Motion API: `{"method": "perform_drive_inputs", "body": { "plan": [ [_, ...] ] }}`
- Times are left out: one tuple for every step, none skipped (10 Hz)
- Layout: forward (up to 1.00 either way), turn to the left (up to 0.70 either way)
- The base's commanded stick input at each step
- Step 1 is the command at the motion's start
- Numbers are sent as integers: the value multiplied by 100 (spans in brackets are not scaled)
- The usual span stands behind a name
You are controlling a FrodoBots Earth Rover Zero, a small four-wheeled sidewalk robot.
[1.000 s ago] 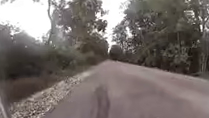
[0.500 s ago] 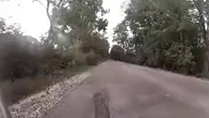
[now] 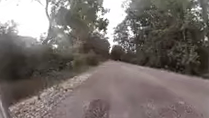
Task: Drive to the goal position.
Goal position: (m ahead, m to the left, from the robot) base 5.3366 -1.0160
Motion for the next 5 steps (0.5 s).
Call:
{"method": "perform_drive_inputs", "body": {
  "plan": [
    [70, 0],
    [70, 0],
    [70, 0],
    [70, 0],
    [70, 0]
  ]
}}
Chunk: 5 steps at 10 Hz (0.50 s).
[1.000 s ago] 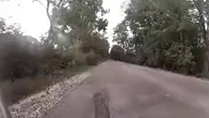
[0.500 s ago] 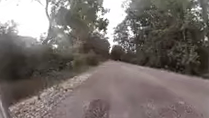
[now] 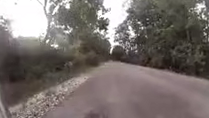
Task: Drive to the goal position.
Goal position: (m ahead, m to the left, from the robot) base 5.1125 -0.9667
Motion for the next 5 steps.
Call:
{"method": "perform_drive_inputs", "body": {
  "plan": [
    [70, 0],
    [70, 0],
    [70, 0],
    [70, 0],
    [70, 0]
  ]
}}
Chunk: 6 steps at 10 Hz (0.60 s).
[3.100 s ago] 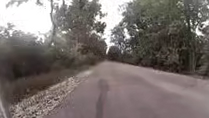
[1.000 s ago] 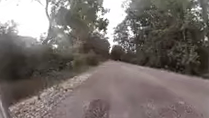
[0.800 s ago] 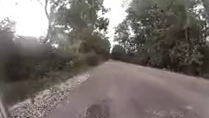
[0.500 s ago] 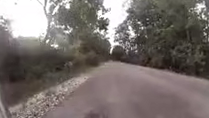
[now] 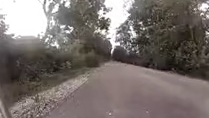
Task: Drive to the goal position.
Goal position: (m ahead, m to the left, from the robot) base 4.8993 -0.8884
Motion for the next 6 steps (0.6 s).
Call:
{"method": "perform_drive_inputs", "body": {
  "plan": [
    [70, 0],
    [70, 0],
    [70, 0],
    [70, 0],
    [70, 0],
    [70, 0]
  ]
}}
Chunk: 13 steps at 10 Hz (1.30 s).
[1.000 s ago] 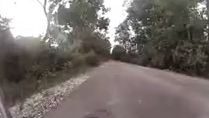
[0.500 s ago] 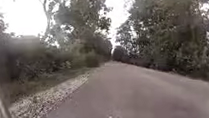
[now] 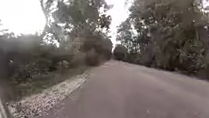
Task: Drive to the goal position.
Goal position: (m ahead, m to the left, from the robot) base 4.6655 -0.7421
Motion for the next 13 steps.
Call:
{"method": "perform_drive_inputs", "body": {
  "plan": [
    [70, 0],
    [70, 0],
    [70, 0],
    [70, 0],
    [70, 0],
    [70, 0],
    [70, 0],
    [70, 0],
    [70, 0],
    [70, 0],
    [70, 0],
    [70, 0],
    [70, 0]
  ]
}}
